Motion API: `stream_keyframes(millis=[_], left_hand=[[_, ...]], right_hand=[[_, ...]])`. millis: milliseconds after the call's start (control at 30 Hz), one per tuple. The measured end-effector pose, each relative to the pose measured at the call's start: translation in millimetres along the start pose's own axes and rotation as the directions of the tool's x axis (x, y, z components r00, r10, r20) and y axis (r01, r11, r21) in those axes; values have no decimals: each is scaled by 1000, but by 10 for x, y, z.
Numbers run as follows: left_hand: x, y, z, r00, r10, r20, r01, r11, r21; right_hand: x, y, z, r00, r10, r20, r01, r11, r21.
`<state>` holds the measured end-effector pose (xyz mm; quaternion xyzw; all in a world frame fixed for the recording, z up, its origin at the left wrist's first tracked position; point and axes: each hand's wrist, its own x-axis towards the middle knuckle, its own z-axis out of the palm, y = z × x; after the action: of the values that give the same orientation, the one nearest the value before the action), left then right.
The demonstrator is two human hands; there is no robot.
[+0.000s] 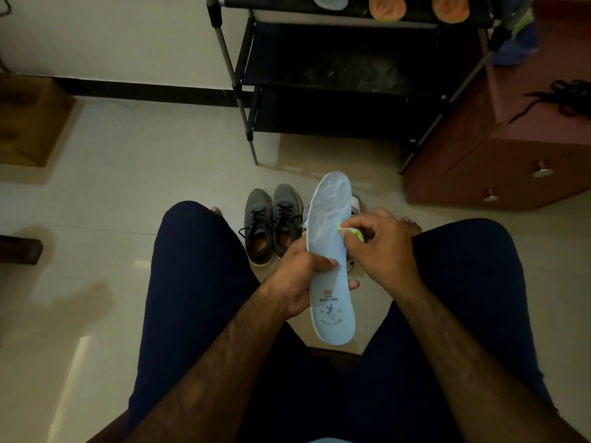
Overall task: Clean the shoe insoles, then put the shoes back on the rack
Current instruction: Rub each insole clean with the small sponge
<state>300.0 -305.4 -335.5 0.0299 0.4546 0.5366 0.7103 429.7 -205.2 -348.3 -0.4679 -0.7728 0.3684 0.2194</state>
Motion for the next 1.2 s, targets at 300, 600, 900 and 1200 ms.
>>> stream_keyframes(millis=[300, 600, 900, 1200], left_hand=[[21, -47, -18, 1000, -6, 24, 5, 1000, 18], [43, -77, -23, 999, -4, 43, 2, 999, 43], [44, -75, -9, 999, -19, 36, 16, 998, 64], [39, -53, 4, 1000, -27, 13, 26, 998, 59]], right_hand=[[57, -9, -32, 995, 81, -59, -81, 997, -3], [90, 14, -62, 978, 167, -123, -169, 985, -11], [99, 36, -65, 971, 196, -137, -200, 980, -19], [79, 68, -48, 967, 208, -148, -212, 977, -7]])
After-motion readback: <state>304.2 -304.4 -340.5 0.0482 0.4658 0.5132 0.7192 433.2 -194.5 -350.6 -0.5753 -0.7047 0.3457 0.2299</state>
